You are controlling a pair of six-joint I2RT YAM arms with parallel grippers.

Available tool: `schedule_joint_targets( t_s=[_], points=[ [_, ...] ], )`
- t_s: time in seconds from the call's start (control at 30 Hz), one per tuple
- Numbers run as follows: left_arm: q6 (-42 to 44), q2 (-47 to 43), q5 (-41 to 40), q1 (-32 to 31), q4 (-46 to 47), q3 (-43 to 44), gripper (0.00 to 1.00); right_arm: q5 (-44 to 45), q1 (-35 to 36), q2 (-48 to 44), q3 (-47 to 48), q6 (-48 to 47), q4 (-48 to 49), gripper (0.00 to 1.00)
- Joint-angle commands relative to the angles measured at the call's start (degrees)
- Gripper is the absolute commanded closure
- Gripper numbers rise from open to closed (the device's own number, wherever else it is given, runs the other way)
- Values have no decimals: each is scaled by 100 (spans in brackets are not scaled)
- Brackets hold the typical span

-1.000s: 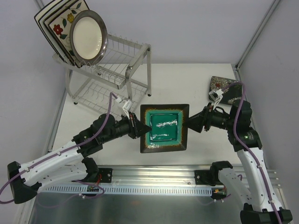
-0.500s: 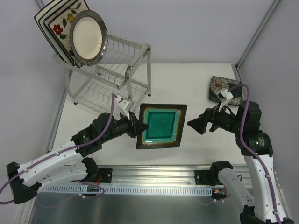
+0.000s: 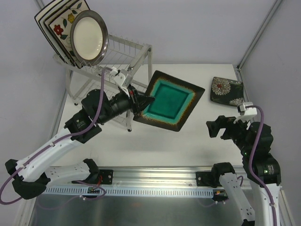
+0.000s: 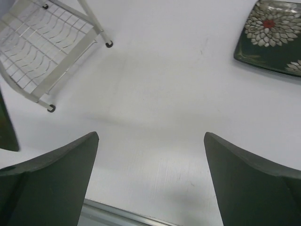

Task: Load the plates into the dish rack
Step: Pass the plate from the right arm to the left, then insert the plate into the dish rack

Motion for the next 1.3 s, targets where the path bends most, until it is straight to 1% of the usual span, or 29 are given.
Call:
schedule_joint_targets(
  t_s=[0.0,0.03,0.07,0.1,0.23,0.27,0.43,0.53,0.57,0.77,0.8,0.9,1.1,1.27],
  points=[
    [1,262,625,502,1373,1125,100,765,19,-249,-125,61,-39,0],
    [-121,367,776,755,1382,1293,100,782,19,-266,-151,52,-74,0],
    [-131,595,900,827,1391,1477,100,774,36,-284,-151,61,-144,0],
    [-114,701,979,872,1391,1845,100,756,28,-310,-169,52,-171,0],
    [62,1255,1217,986,1382,2769,100,809,36,-433,-239,35,-259,0],
    [80,1447,1226,1004,1382,3076,100,818,28,-477,-257,9,-268,0],
    [238,2002,1235,1153,1391,3851,100,713,28,-504,-310,-9,-338,0],
    [343,2196,1077,1294,1408,4273,100,633,28,-522,-345,8,-321,1],
    [396,2223,903,1364,1434,4396,100,616,28,-513,-353,8,-329,0],
    [537,2232,190,1768,2102,4353,100,440,10,-469,-433,0,-277,0],
    [528,2232,137,1951,2233,4345,100,379,27,-460,-450,0,-277,0],
    [677,2179,-83,2224,2427,4274,100,308,28,-425,-468,-9,-259,1],
    [1196,1934,-452,2708,3183,3888,100,255,28,-416,-477,-36,-259,0],
    [1258,1757,-707,3306,3543,3606,100,229,28,-390,-494,-53,-259,0]
  ],
)
